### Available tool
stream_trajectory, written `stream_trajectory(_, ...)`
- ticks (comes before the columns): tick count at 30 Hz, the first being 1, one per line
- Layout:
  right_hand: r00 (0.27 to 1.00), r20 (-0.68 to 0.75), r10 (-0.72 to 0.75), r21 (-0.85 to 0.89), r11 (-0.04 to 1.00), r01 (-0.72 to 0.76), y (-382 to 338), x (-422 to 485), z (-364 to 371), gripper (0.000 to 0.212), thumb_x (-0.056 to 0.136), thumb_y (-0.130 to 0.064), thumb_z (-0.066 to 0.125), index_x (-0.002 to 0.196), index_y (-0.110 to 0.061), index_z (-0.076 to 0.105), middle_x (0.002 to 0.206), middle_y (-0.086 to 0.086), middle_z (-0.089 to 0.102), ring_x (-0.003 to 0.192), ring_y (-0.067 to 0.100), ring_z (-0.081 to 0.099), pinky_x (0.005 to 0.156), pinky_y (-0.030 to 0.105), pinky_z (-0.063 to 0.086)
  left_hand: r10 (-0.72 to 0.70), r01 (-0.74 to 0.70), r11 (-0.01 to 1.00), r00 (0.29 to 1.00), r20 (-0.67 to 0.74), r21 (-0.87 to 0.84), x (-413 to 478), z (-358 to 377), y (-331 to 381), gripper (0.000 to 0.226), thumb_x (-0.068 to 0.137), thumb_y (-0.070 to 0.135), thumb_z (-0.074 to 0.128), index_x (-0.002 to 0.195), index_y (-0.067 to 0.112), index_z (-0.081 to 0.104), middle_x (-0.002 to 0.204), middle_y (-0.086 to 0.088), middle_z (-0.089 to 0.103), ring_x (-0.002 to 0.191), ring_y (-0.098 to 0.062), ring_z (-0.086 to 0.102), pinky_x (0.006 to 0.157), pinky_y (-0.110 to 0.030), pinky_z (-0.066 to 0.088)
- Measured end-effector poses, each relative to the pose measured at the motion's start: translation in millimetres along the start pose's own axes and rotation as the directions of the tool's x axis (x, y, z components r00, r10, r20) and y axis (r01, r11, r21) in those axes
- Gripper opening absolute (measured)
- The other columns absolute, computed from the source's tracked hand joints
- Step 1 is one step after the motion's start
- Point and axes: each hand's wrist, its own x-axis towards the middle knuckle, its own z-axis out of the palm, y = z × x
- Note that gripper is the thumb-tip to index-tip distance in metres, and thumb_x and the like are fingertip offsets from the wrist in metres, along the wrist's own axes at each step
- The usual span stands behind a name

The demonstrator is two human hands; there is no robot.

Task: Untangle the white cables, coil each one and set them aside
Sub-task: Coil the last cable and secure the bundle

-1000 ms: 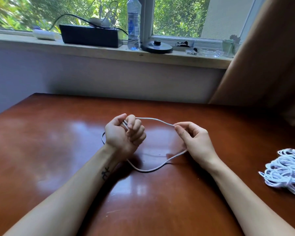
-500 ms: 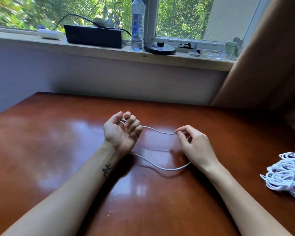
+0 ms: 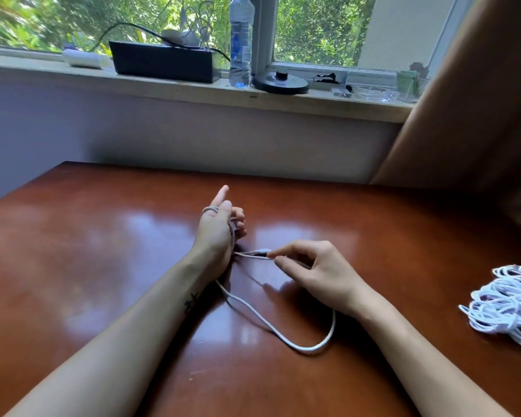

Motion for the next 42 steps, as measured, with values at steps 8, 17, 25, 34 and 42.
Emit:
stream_trajectory(8,0.973,-0.179,0.146,0.523,0.852,-0.032,-7,4,-9,0.016,0.097,0.0,0.061,0.103,-0.009,0.073,0.091,0.009,0.071,0.065,0.017,0.058,0.042,0.027,0.051,0.121,-0.21,0.887,0.965,0.232,0.412,-13,2,-3,0.032,0.109,0.013,0.035,0.133,0.018,0.056,0.071,-0.006,0.055,0.051,-0.013,0.047,0.05,-0.023,0.044)
stream_trajectory(17,0.902,-0.429,0.042,0.226,0.972,0.062,-4,6,-20,0.015,0.089,-0.013,0.075,0.098,-0.024,0.073,0.085,-0.002,0.076,0.057,0.015,0.053,0.056,0.023,0.041,-0.008,-0.221,0.857,0.898,0.44,0.466,-29,10,4,0.035,0.106,0.022,0.042,0.105,-0.004,0.065,0.047,0.005,0.041,0.047,-0.012,0.039,0.054,-0.03,0.046)
stream_trajectory(25,0.755,-0.613,-0.234,-0.303,0.952,0.049,3,4,-24,0.029,0.078,-0.05,0.08,0.089,-0.026,0.068,0.069,-0.013,0.058,0.06,0.012,0.053,0.06,0.029,0.047,-0.138,-0.231,0.769,0.85,0.508,0.596,-49,20,1,0.038,0.103,0.028,0.055,0.082,0.003,0.074,0.071,-0.012,0.036,0.066,-0.004,0.049,0.061,-0.021,0.059)
stream_trajectory(34,0.85,-0.516,-0.1,-0.24,0.97,-0.031,23,8,-30,0.011,0.095,-0.035,0.067,0.092,-0.024,0.068,0.067,-0.008,0.06,0.064,0.009,0.054,0.061,0.027,0.042,-0.265,0.181,0.961,0.813,0.519,0.208,-29,12,6,0.063,0.092,0.049,0.039,0.061,0.004,0.07,0.038,0.006,0.022,0.038,-0.009,0.007,0.045,-0.02,0.016)
stream_trajectory(42,0.914,-0.399,0.07,0.021,0.998,-0.067,21,7,-27,0.003,0.096,-0.022,0.069,0.095,-0.025,0.068,0.064,0.002,0.065,0.055,0.018,0.063,0.055,0.034,0.055,-0.258,0.39,0.905,0.822,0.508,-0.171,-25,6,15,0.055,0.091,0.039,0.033,0.057,0.004,0.06,0.04,0.005,0.021,0.043,-0.01,0.005,0.047,-0.016,0.007)
